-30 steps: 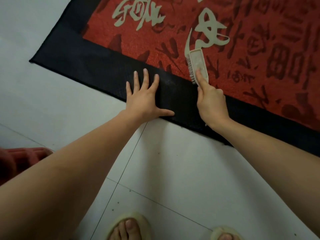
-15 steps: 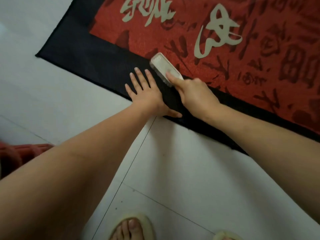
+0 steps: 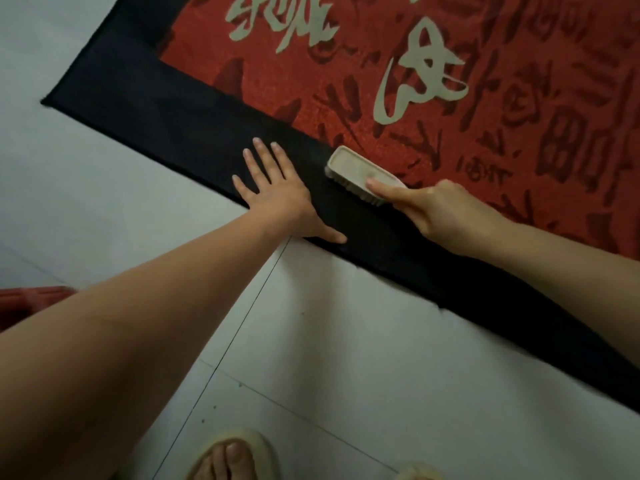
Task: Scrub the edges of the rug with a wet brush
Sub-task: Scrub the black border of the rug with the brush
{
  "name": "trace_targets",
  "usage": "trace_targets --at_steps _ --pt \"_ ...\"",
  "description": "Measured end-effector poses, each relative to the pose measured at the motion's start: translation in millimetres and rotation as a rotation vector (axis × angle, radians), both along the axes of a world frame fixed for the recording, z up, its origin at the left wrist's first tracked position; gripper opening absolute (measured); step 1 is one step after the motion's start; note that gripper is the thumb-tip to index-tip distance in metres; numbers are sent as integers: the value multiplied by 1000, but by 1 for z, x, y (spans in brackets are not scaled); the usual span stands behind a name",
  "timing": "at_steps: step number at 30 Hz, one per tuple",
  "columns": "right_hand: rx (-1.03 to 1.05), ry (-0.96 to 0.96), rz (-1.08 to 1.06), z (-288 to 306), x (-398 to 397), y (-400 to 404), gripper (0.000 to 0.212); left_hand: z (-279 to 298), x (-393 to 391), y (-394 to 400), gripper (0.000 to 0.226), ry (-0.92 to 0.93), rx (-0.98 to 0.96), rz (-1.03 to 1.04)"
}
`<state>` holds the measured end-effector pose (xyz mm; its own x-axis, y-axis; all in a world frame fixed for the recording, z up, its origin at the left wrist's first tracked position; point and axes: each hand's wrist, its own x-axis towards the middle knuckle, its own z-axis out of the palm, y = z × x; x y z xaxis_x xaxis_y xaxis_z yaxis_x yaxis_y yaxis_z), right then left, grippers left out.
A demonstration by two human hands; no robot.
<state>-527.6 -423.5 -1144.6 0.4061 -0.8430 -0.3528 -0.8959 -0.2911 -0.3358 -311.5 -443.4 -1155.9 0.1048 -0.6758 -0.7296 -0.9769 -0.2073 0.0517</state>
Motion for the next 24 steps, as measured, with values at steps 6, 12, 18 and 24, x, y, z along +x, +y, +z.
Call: trace_targets --at_steps 6,12,18,24 --pt "-120 -154 95 -28 96 -60 46 1 3 4 172 8 -27 43" --pt "-36 -105 22 -12 30 -17 48 1 -1 7 173 35 -37 42" --pt "-93 -163 89 -25 68 -46 47 0 4 11 173 43 -72 43" --pt "-50 -112 37 -17 53 -24 47 0 0 9 173 55 -68 54"
